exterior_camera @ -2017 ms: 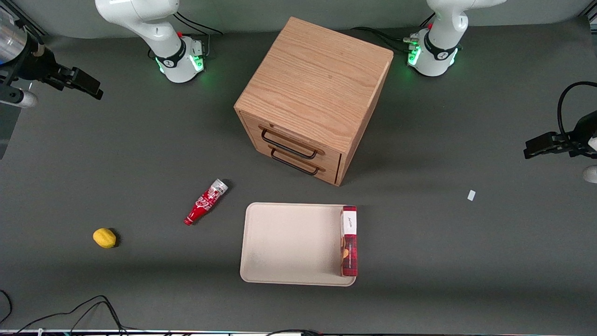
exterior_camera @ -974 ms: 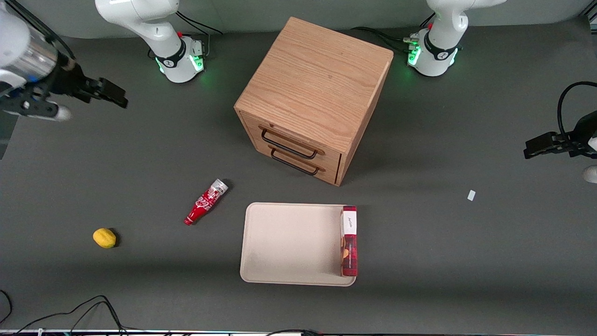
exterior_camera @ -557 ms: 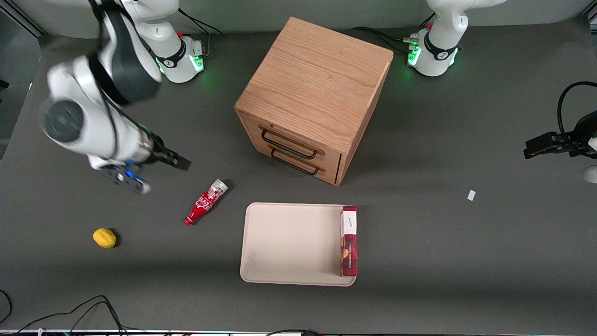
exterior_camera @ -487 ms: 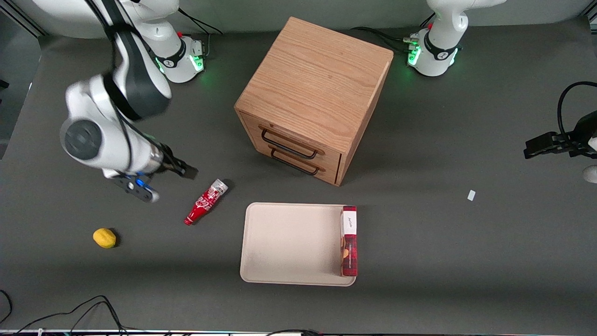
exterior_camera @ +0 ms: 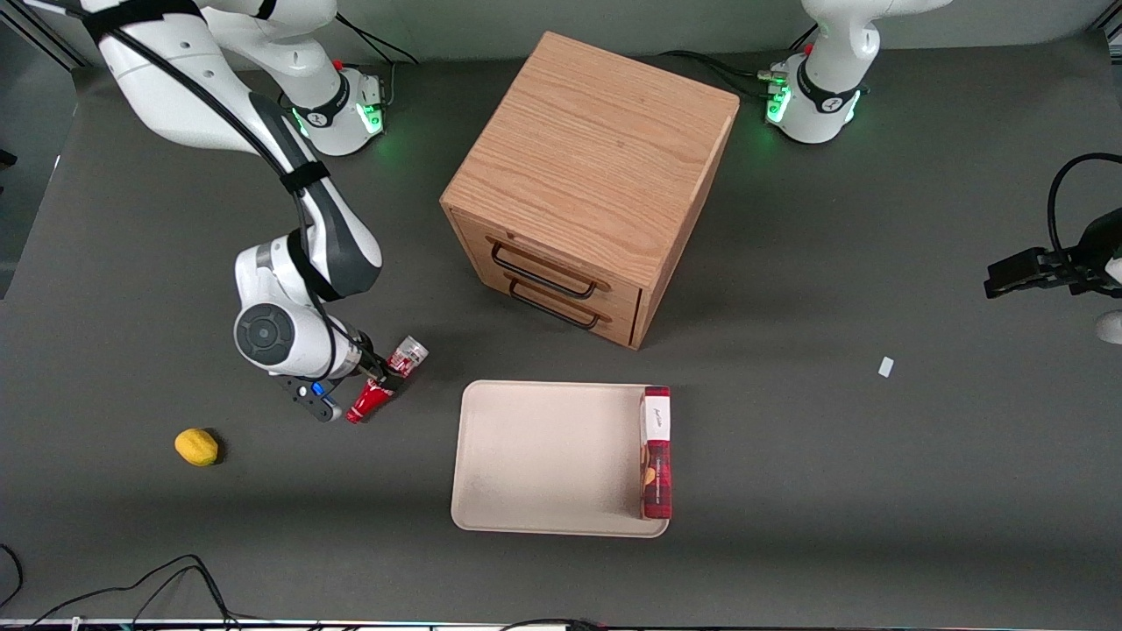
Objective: Place coke bottle on tray
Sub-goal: 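Close the right gripper around the bottle's body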
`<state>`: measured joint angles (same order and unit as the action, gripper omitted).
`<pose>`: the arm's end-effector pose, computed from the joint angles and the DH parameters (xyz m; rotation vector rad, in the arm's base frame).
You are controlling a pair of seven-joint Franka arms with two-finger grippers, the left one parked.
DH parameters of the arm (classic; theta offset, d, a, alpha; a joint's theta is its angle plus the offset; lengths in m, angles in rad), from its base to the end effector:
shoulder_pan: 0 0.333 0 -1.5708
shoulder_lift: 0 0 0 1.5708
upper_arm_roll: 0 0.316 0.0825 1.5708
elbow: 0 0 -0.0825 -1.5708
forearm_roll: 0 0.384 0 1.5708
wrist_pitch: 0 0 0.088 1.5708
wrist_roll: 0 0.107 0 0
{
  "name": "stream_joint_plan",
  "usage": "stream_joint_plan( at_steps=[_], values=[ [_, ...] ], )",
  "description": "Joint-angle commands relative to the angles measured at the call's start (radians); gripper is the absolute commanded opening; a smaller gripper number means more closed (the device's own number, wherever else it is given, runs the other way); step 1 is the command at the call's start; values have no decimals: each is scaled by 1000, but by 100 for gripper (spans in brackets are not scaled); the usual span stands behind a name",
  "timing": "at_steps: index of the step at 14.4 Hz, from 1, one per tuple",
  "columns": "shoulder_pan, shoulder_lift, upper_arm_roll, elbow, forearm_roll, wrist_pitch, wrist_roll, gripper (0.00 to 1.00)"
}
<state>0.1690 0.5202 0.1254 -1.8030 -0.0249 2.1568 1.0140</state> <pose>0.6092 0.1784 0.2462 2.8742 -1.0745 -0.2388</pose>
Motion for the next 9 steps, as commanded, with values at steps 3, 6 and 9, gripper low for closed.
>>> stream_joint_plan(
  at_steps=[3,6,9],
  values=[
    [4,27,-3,-73,-23,171,35,100],
    [4,47,-3,-93,-24,224,51,100],
    [1,64,-6,-108,-55,265,38,27]
  ],
)
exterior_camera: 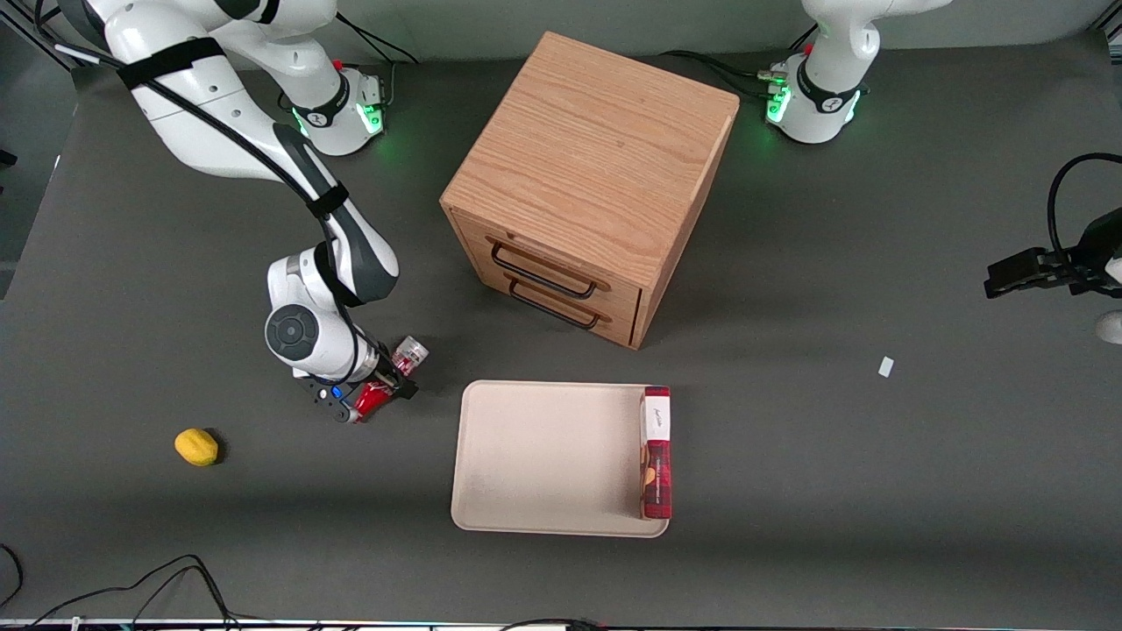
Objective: Place coke bottle on tray
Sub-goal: 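Close the right gripper around the bottle's body, then lift the bottle upright and carry it over the cream tray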
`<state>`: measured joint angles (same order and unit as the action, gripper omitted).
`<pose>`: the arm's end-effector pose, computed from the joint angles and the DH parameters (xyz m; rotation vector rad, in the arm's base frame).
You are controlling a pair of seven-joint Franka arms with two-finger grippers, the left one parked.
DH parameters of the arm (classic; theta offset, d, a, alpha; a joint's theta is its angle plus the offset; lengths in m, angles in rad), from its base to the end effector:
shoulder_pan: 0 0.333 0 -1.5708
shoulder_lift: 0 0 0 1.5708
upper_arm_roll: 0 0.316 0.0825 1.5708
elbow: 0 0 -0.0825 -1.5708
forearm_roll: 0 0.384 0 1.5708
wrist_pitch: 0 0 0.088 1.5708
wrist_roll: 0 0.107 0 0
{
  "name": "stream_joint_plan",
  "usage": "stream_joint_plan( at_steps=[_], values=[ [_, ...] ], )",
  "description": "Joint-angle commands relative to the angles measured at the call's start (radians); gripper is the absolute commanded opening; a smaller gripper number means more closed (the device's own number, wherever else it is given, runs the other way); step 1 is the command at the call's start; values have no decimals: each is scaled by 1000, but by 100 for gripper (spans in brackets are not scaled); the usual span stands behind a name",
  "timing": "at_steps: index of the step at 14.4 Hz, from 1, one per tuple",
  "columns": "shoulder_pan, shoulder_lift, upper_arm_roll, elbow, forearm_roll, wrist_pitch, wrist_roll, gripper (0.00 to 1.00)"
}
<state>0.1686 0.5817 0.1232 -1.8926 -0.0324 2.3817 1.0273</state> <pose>0.5979 0.1763 0.1889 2.9167 -1.1114 -0.1535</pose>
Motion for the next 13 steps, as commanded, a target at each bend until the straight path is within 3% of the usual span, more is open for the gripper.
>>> stream_joint_plan(
  at_steps=[1,6,13],
  values=[
    [2,6,-4,-19,-60,45,27,0],
    [3,-32,-2,-5,-61,18,14,0],
    [-12,-301,-52,110,-55,-355,-342,0]
  ],
)
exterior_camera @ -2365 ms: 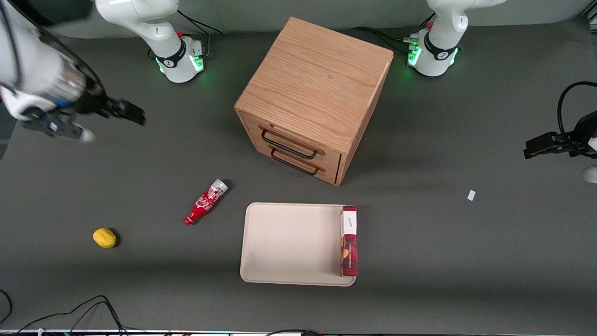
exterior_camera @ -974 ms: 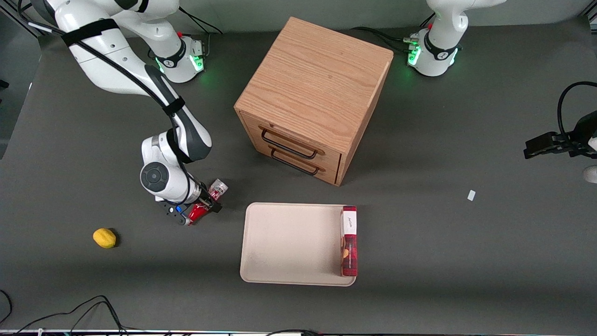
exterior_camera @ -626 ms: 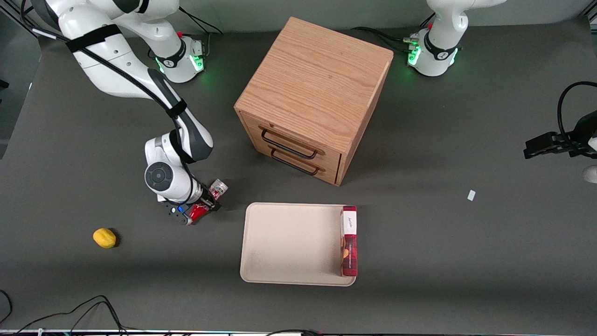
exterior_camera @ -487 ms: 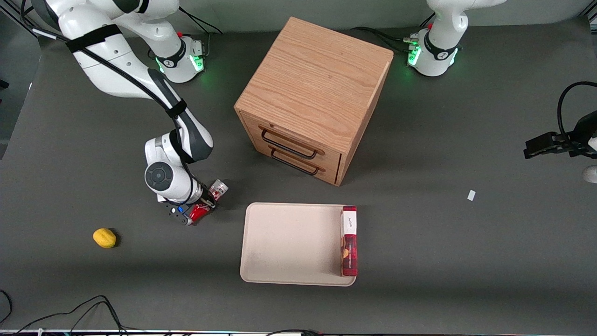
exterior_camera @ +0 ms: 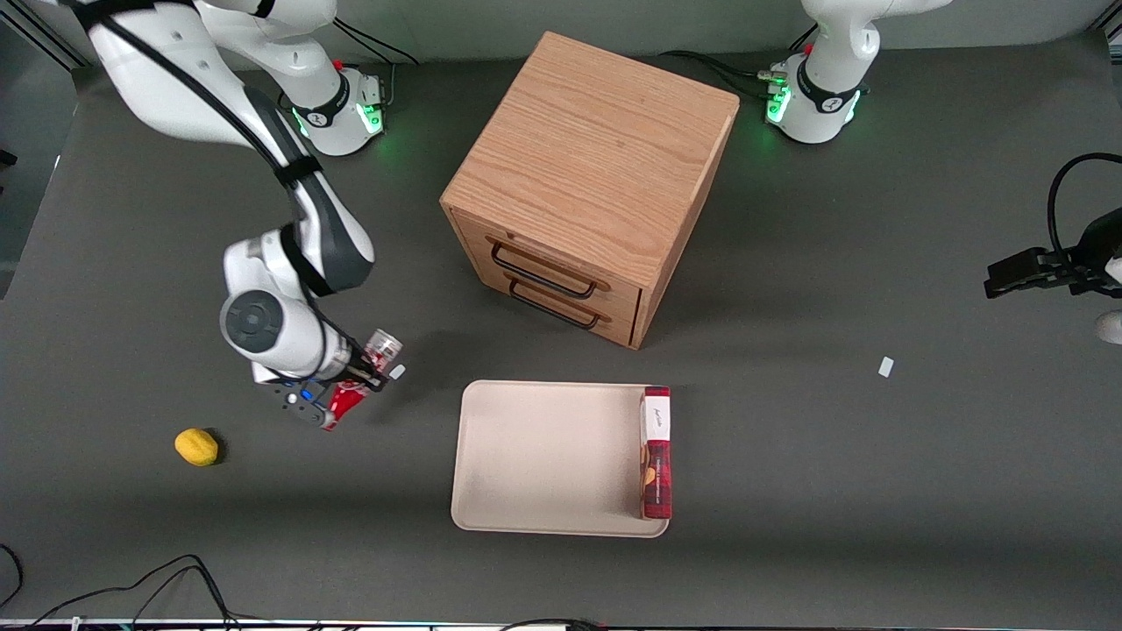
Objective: Place coke bottle on tray
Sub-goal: 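Lift the bottle upright and carry it over the cream tray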
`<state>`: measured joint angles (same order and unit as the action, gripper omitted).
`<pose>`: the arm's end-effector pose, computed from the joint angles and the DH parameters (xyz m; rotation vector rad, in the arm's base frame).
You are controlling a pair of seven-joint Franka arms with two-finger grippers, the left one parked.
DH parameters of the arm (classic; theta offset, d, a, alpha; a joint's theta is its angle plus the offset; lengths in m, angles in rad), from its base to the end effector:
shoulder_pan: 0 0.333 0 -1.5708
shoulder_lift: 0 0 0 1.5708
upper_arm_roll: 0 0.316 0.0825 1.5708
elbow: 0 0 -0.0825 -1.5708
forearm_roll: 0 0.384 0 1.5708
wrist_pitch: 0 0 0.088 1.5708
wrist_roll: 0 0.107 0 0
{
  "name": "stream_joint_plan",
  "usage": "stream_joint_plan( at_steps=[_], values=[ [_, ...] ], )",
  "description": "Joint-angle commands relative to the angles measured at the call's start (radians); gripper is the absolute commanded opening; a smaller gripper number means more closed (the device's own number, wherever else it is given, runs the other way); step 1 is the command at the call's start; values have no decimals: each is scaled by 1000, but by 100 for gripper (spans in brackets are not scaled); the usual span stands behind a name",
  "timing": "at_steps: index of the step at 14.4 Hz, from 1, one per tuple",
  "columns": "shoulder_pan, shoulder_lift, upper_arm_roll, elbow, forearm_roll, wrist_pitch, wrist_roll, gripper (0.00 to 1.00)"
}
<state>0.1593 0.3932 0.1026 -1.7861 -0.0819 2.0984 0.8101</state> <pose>0.6191 0.1569 0.3289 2.9756 -0.7763 -0.0802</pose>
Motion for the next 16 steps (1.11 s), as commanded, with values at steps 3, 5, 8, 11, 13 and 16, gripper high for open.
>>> stream_joint_plan(
  at_steps=[3,5,8,11,13,16],
  values=[
    [-6,-178,-61,164,57,-313,-310,0],
    [3,-146,-64,386,83,-534,-338,0],
    [6,-96,-55,579,172,-656,-341,0],
    [20,-33,21,651,209,-623,-339,0],
    [22,65,92,701,208,-594,-321,0],
    [25,240,147,700,203,-471,-321,0]
  ],
)
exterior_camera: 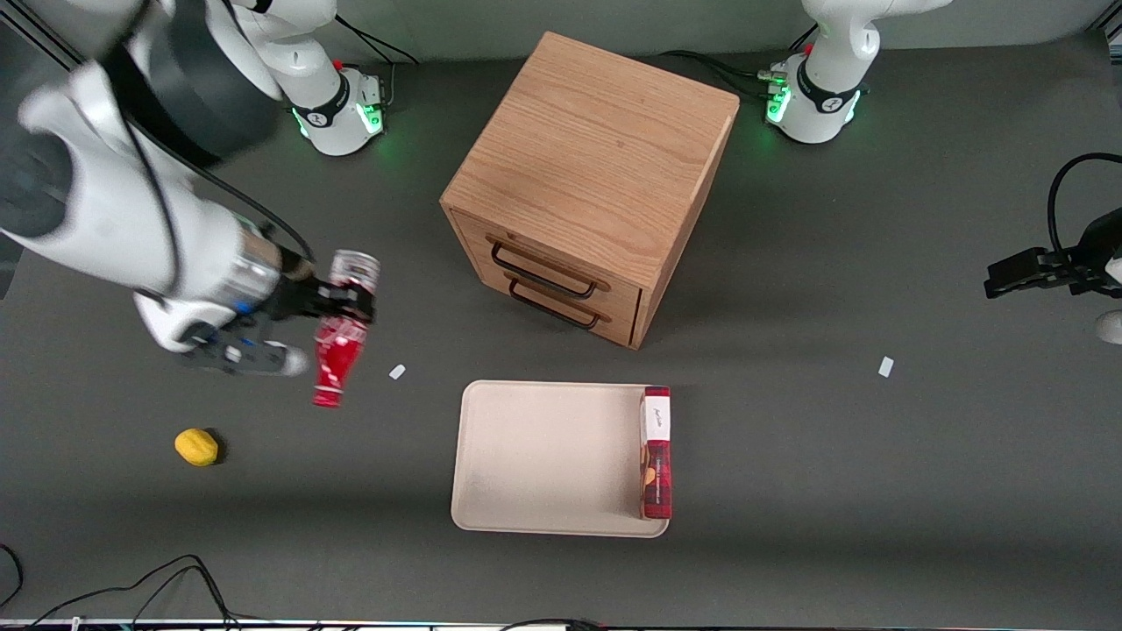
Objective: Place coke bottle on tray
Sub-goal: 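Lift the bottle upright and carry it over the cream tray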
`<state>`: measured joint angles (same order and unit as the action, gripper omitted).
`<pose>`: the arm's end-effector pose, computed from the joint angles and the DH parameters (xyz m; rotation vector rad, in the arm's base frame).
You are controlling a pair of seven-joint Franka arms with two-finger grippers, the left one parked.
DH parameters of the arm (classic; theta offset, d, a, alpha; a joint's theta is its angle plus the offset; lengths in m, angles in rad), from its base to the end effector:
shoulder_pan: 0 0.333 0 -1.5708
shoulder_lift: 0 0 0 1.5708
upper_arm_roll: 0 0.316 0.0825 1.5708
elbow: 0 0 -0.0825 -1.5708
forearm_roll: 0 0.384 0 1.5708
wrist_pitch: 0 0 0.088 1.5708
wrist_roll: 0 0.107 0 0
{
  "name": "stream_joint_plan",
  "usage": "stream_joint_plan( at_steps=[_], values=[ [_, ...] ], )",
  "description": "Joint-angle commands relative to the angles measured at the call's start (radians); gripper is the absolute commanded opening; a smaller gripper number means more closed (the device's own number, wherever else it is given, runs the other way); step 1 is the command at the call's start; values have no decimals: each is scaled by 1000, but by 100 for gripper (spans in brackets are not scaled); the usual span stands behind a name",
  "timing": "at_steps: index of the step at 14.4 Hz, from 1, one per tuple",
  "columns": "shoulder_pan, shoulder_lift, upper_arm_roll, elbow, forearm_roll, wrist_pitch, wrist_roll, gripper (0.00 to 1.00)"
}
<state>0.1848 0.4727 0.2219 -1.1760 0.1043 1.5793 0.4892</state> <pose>0.6385 0.2485 0.5239 -2.9698 0.1593 0.2096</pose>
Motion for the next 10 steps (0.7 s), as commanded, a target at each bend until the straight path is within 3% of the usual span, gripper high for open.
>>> stream_joint_plan(
  at_steps=[1,3,7,10],
  values=[
    [10,212,33,87,12,101,9,0],
    [28,302,31,81,0,195,22,0],
    [48,409,33,35,-87,406,35,0],
    [51,491,31,38,-103,522,38,0]
  ],
)
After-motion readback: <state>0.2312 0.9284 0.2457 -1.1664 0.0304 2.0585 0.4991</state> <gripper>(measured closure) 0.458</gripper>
